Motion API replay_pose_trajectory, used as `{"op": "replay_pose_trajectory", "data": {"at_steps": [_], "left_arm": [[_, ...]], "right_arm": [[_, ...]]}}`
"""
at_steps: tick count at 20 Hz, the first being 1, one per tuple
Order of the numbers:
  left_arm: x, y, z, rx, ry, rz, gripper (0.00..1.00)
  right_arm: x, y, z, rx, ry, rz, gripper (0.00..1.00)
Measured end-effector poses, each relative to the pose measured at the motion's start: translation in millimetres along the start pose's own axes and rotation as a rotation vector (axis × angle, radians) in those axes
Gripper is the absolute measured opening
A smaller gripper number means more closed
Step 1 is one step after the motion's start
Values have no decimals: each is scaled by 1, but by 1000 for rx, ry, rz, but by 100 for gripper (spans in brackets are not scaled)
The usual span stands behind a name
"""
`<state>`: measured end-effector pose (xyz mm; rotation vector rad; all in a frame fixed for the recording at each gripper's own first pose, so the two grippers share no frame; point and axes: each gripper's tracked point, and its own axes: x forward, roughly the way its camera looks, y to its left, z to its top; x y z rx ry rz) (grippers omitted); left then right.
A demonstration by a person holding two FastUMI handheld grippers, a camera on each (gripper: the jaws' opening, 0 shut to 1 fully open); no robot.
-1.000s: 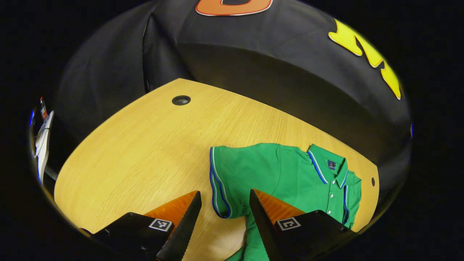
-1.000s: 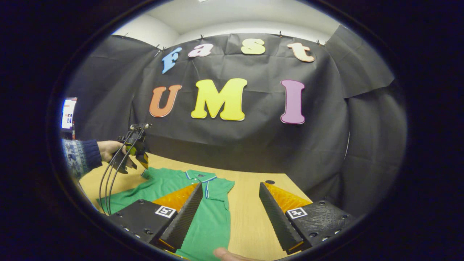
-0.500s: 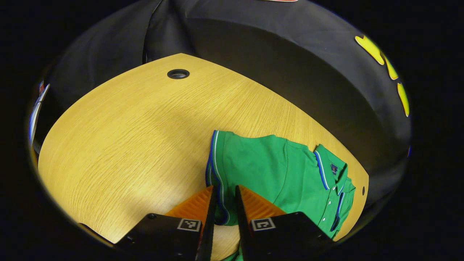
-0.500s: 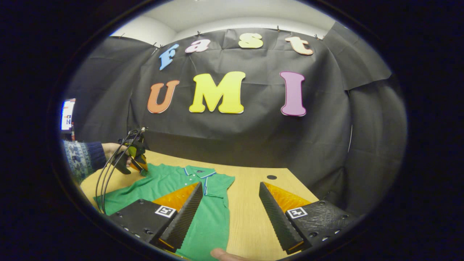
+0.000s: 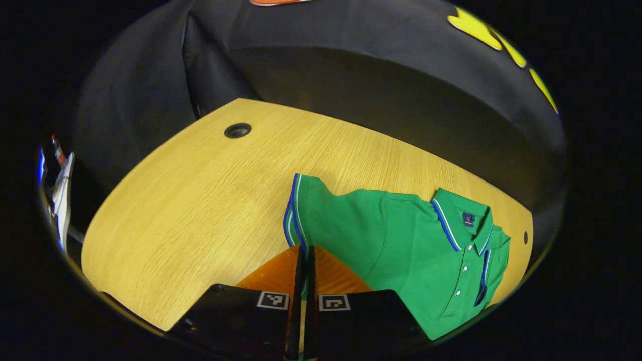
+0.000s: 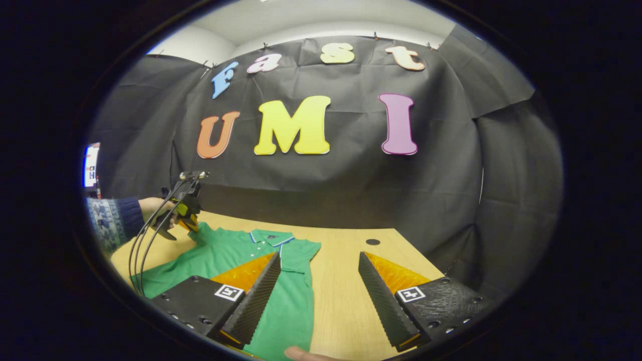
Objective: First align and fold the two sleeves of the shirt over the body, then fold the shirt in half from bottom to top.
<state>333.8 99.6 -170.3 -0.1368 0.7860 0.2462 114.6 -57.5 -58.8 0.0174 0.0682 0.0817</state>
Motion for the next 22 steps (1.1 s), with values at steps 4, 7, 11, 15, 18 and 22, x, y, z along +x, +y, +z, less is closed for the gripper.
{"op": "replay_pose_trajectory", "data": {"at_steps": [4,7,11,15,18,22], "left_arm": [[-18,-38,9,126,-49,9,9],[-29,-76,-6,223,-44,-18,10],[-58,-132,-26,322,-74,-132,24],[-109,-143,-28,427,-235,-126,100],[-162,-144,-37,402,-336,-196,100],[-223,-124,-49,329,-442,-270,100]], "right_arm": [[5,-4,-3,-23,8,-23,95],[8,-1,-8,-26,18,-13,95],[10,-4,-13,-37,36,-25,93],[7,-3,-12,-45,42,-28,96],[0,5,-4,-39,39,-2,97],[-15,6,18,-91,-16,-64,95]]}}
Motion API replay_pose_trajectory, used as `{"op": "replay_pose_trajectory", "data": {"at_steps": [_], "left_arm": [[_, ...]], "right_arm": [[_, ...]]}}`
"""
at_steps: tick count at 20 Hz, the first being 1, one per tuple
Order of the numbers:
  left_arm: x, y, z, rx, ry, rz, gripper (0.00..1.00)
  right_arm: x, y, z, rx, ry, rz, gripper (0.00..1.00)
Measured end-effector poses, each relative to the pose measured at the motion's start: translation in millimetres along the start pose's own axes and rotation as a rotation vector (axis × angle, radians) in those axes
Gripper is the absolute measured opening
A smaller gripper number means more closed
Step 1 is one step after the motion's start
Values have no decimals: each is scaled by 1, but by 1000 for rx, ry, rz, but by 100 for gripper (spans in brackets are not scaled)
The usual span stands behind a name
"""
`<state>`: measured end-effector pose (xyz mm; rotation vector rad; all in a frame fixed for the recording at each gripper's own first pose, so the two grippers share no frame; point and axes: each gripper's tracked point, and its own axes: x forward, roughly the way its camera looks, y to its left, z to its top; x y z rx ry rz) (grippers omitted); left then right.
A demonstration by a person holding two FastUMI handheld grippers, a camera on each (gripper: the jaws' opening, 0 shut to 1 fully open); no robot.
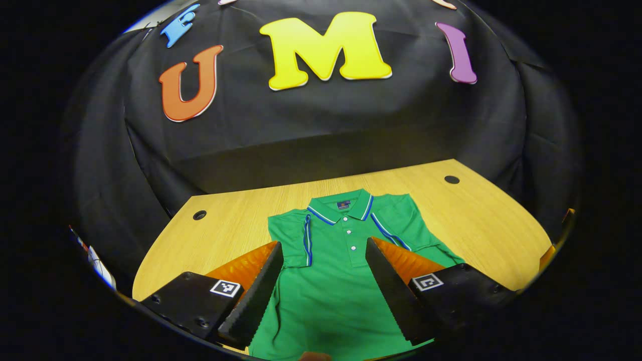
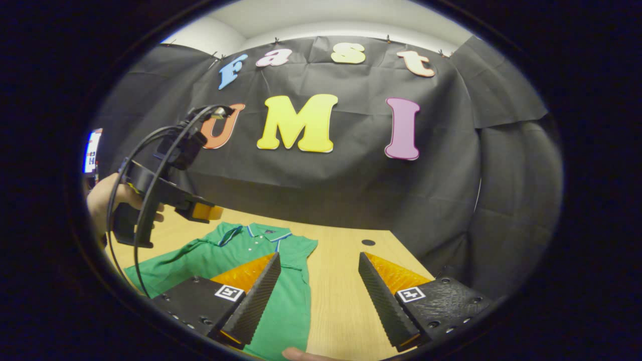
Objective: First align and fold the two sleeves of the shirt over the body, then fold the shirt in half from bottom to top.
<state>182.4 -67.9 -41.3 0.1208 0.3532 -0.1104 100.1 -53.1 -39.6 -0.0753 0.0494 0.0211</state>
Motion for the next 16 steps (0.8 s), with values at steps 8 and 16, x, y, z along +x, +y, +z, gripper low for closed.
{"op": "replay_pose_trajectory", "data": {"at_steps": [8,16], "left_arm": [[-103,40,-25,-40,-137,12,100],[-150,87,-128,-105,-148,90,100]], "right_arm": [[-61,18,21,-75,-42,-25,95],[-123,39,-3,6,-96,1,95]]}}
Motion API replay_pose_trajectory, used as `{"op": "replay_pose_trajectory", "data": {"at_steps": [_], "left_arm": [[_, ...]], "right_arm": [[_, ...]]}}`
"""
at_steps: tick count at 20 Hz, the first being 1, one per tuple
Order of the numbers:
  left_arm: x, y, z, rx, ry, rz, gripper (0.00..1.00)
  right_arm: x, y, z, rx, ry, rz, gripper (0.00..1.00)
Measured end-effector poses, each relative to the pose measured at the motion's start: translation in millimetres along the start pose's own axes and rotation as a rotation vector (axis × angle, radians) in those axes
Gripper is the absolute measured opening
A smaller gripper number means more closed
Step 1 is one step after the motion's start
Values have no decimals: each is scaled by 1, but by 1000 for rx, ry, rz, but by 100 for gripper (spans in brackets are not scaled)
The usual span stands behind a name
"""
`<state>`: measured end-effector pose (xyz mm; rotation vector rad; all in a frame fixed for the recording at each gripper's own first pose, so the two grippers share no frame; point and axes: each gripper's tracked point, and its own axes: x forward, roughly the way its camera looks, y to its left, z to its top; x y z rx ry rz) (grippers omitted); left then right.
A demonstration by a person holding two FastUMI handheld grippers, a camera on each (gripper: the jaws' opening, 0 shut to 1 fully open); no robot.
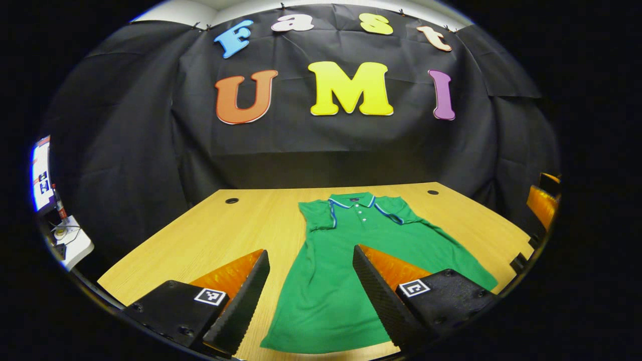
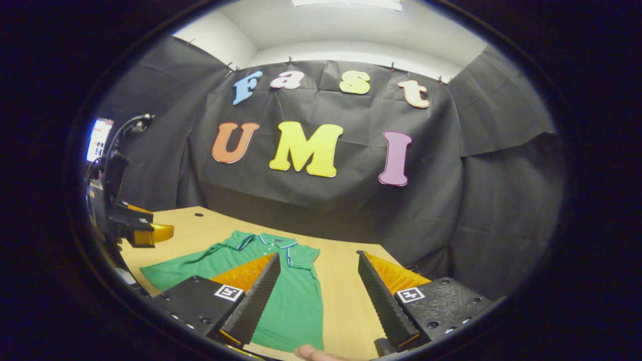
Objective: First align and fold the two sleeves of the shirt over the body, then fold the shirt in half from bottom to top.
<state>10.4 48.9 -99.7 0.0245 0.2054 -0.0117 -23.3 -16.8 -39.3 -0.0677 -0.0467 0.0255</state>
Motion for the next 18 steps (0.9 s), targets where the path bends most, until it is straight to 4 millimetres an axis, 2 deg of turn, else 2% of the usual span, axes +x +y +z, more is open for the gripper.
{"op": "replay_pose_trajectory", "data": {"at_steps": [2,3,6,7,9,10,13,15,17,18], "left_arm": [[-4,10,-29,4,31,17,100],[-5,12,-41,4,41,13,100],[-8,8,-75,-15,83,-25,100],[-8,5,-85,-22,91,-42,100],[-4,7,-103,-39,125,-52,100],[-2,12,-108,-42,140,-42,100],[1,18,-116,-60,153,-31,100],[4,16,-127,-88,177,-44,100],[3,17,-124,-75,162,-42,100],[4,16,-127,-67,175,-38,100]], "right_arm": [[-6,-4,-19,19,18,-23,97],[-6,-8,-32,32,35,-35,95],[-3,-12,-92,68,172,-63,97],[1,-12,-115,70,234,-69,95],[1,-11,-151,63,333,-70,95],[-2,-11,-163,63,361,-70,95],[-7,1,-183,112,432,-30,98],[-4,-6,-193,93,454,-55,95],[-5,-2,-204,106,495,-38,95],[-4,-2,-202,127,486,-38,95]]}}
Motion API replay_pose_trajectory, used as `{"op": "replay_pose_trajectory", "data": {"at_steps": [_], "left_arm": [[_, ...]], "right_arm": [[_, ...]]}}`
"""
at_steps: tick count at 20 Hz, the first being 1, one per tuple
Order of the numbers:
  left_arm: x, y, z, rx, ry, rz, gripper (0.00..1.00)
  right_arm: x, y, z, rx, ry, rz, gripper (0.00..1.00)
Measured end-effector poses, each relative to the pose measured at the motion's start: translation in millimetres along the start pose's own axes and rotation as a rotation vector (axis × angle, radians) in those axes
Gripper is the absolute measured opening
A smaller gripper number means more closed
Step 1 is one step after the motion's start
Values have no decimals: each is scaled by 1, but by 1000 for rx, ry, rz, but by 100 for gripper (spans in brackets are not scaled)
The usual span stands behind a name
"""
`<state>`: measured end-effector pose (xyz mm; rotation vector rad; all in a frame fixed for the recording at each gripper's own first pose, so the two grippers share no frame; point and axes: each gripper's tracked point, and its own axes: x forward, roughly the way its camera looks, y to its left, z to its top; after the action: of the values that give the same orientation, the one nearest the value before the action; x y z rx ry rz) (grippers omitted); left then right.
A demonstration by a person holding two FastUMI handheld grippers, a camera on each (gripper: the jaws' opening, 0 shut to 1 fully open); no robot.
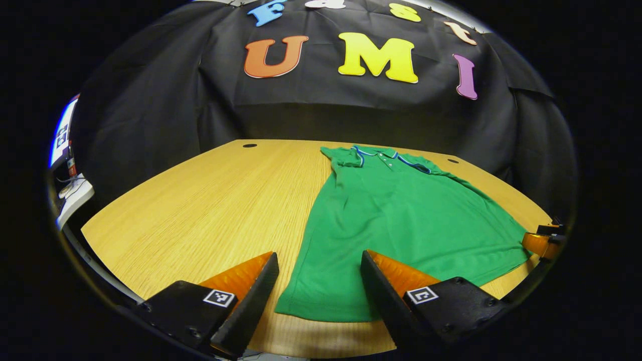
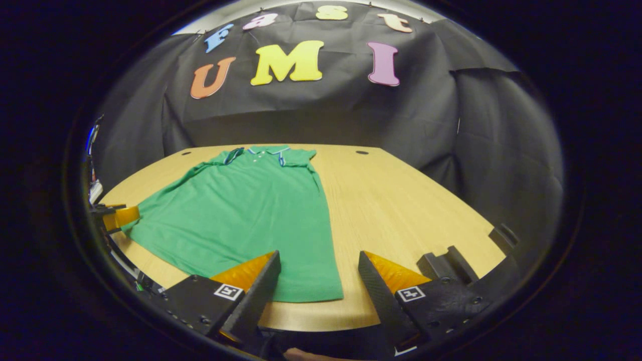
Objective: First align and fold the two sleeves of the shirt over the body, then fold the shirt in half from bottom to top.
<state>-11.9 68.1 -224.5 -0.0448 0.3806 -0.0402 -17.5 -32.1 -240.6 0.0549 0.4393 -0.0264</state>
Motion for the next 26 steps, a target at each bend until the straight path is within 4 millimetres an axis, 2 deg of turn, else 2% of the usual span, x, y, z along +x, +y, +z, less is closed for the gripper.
{"op": "replay_pose_trajectory", "data": {"at_steps": [4,6,7,8,10,11,12,13,14,16,17,18,20,26], "left_arm": [[-1,0,-1,30,-7,14,100],[-1,2,-2,27,-6,26,99],[-1,-1,-2,33,-7,22,91],[-2,-2,-1,33,-8,19,79],[-1,-6,-1,28,-8,12,58],[0,-7,0,26,-10,12,52],[0,-5,0,20,-15,23,34],[0,-7,1,8,-24,22,22],[2,-10,1,13,-25,10,9],[3,-13,2,26,-22,-18,6],[4,-14,4,17,-19,-26,6],[4,-11,6,21,-25,-19,6],[4,-14,17,30,-45,-23,6],[1,-32,72,48,-130,-60,6]], "right_arm": [[1,0,0,32,27,24,95],[2,7,-2,26,26,46,94],[1,9,-2,29,28,55,84],[1,12,0,27,26,66,76],[4,20,0,39,29,97,51],[4,25,-2,40,42,123,33],[6,26,-1,37,37,136,16],[6,28,-3,13,44,149,6],[5,29,0,-8,40,162,6],[2,27,4,-21,25,179,4],[2,25,5,-45,12,175,1],[0,25,9,-59,-8,172,3],[-5,27,26,-71,-50,176,1],[-8,33,86,-74,-153,192,0]]}}
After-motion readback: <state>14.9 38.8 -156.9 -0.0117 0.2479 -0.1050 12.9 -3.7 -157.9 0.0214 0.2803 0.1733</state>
